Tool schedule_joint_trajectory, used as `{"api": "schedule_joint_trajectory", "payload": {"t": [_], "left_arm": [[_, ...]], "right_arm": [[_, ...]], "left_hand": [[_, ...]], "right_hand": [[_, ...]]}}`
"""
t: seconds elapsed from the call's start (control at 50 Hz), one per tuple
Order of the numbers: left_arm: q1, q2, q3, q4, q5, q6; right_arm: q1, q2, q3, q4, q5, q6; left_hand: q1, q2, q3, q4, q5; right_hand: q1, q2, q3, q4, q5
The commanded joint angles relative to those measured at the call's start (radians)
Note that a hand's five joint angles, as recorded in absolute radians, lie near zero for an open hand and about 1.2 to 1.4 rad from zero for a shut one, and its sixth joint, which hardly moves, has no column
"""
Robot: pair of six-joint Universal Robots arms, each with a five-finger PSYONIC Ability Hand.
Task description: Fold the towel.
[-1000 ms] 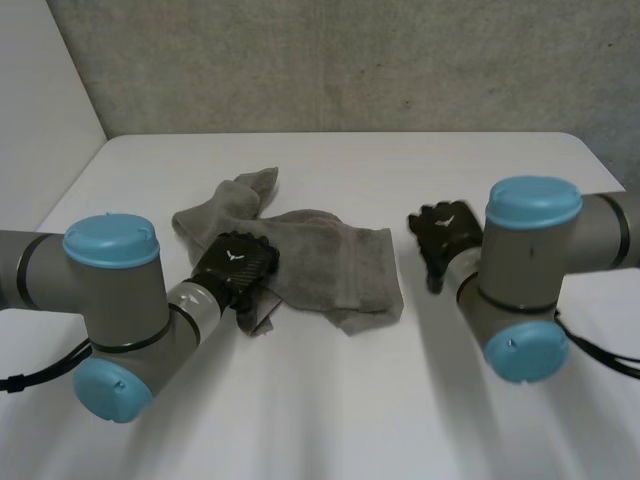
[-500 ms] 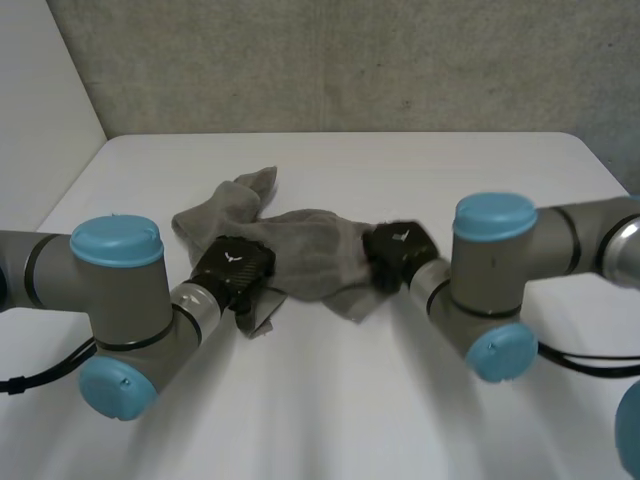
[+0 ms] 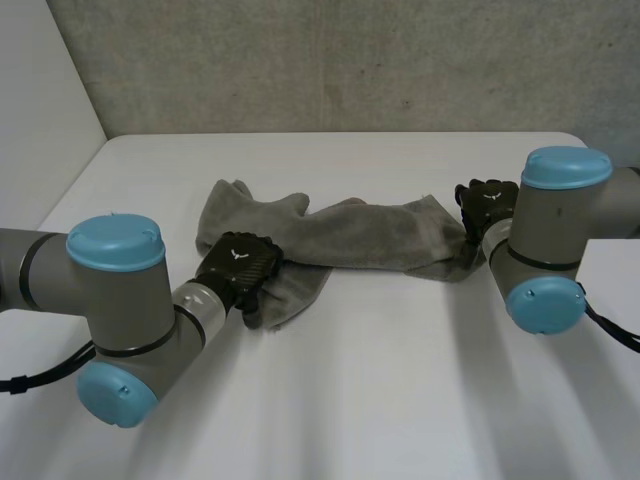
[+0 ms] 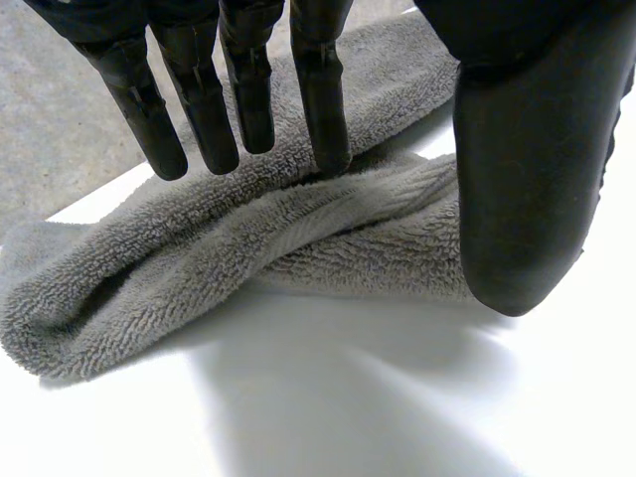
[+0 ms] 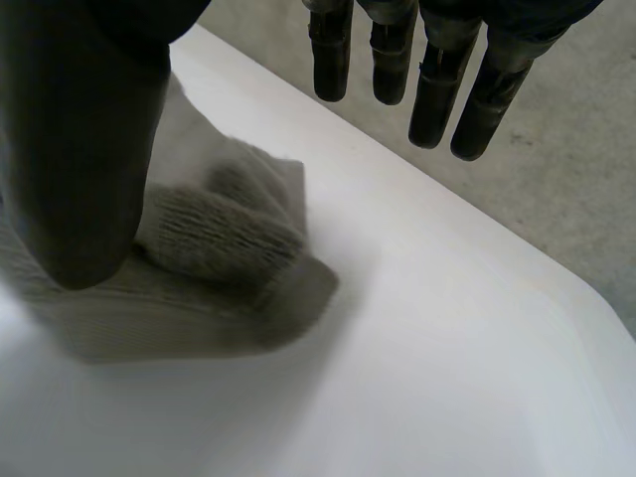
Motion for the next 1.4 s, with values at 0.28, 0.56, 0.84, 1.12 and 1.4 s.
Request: {"api": "schedule_joint_trajectory", "payload": {"t": [0.28,0.56,0.84,1.12,1.4], "left_arm": [[-0.028,-0.112,0.115,-0.006,0.008,-0.010],[-0.049,-0.043,0.149,-0.019,0.014,-0.065],[0.029,0.280,0.175,-0.019,0.037,-0.191],[0.224,0.373,0.135,-0.028,0.140,-0.370],[0.242,0.371,0.097,-0.029,0.143,-0.384]], "right_arm": [[0.016,-0.224,0.330,-0.057,-0.173,0.003],[0.001,-0.200,0.333,-0.053,-0.187,-0.028],[0.007,-0.186,0.306,-0.017,-0.260,-0.029],[0.030,-0.116,0.281,-0.035,-0.257,0.009],[0.146,0.050,0.108,-0.041,-0.247,0.044]], "left_hand": [[0.012,0.003,-0.001,-0.003,0.022],[0.975,0.965,0.961,0.960,0.985],[0.975,0.965,0.961,0.960,0.985],[0.975,0.965,0.961,0.960,0.985],[0.975,0.965,0.961,0.960,0.985]], "right_hand": [[-0.056,-0.055,-0.065,-0.063,-0.029],[0.220,0.221,0.210,0.212,0.246],[0.388,0.389,0.378,0.380,0.414],[0.229,0.230,0.220,0.221,0.256],[0.118,0.119,0.108,0.110,0.144]]}}
